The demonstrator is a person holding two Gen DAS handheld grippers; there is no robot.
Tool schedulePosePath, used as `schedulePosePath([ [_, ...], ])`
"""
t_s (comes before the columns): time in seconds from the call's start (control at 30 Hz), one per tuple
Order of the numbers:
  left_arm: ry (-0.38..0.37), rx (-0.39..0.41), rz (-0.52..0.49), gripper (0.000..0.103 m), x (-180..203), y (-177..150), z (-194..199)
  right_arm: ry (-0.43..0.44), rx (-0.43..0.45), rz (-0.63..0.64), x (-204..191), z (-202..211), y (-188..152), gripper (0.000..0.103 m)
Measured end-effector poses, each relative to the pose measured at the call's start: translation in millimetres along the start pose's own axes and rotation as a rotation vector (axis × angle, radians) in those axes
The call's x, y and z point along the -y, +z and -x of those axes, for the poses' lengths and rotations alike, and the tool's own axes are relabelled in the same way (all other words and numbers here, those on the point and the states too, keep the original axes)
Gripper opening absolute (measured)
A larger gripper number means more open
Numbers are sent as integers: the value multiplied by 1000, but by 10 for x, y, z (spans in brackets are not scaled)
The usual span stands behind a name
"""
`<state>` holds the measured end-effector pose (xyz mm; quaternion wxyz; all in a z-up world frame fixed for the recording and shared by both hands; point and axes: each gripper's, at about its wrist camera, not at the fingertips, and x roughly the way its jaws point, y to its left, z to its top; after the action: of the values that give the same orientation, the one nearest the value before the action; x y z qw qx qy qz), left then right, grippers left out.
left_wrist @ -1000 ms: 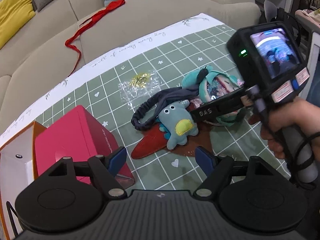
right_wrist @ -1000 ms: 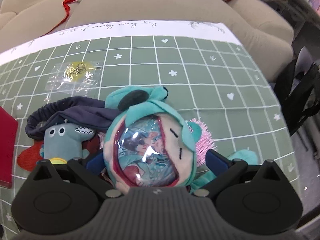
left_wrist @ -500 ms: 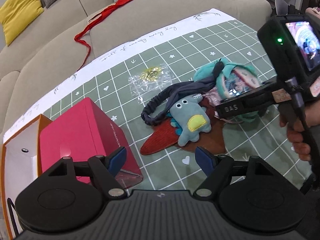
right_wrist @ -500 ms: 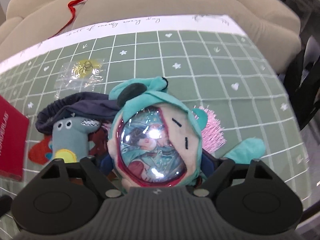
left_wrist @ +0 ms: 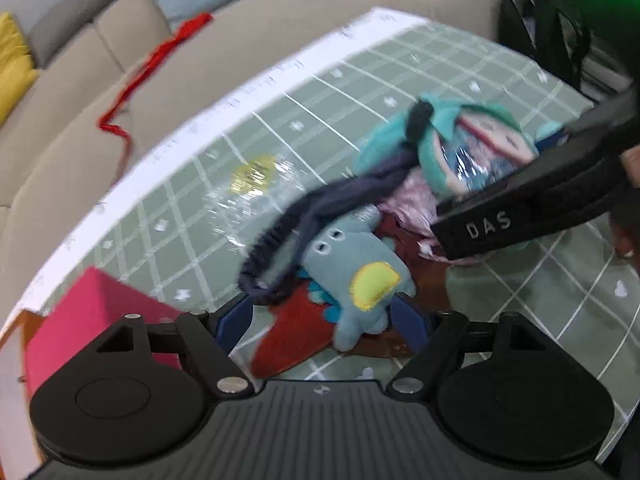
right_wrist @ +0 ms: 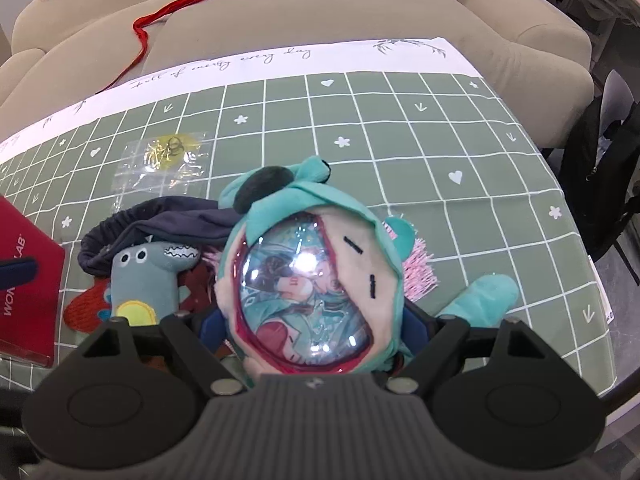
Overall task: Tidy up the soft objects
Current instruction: 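Grasp the teal doll plush with the right tool while the left tool grasps the blue plush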
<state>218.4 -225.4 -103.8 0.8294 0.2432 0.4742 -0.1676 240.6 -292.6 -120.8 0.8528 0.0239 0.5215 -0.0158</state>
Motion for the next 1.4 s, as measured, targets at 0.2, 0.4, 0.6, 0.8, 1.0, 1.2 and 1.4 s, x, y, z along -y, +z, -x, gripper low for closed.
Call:
schedulePosePath([
  [0.2,-16,-49,-60,92,143,32,-232,-19,-3,5,10,-18,-7,82],
  [0.4,-15,-55,-27,92,132,94,-329,-6,-13,-14,25,-19,11,82],
  [0.6,-100,-46,56,79,23,120,-382,7,-27,37,-90,-55,-3,82],
  [0.8,-137,-4,142,60,-26,68,-292,9,-32,16,-42,-58,6,82],
  [1.0,-150,9,196,56,-94,-17,-120,11,-36,17,-32,-77,5,82],
  [1.2,-176,57,256,57,-155,-153,224,16,-37,11,-32,-87,1,82],
  [1.4,-255,50,386,57,-363,-207,400,42,-32,-6,-1,-47,-2,82],
])
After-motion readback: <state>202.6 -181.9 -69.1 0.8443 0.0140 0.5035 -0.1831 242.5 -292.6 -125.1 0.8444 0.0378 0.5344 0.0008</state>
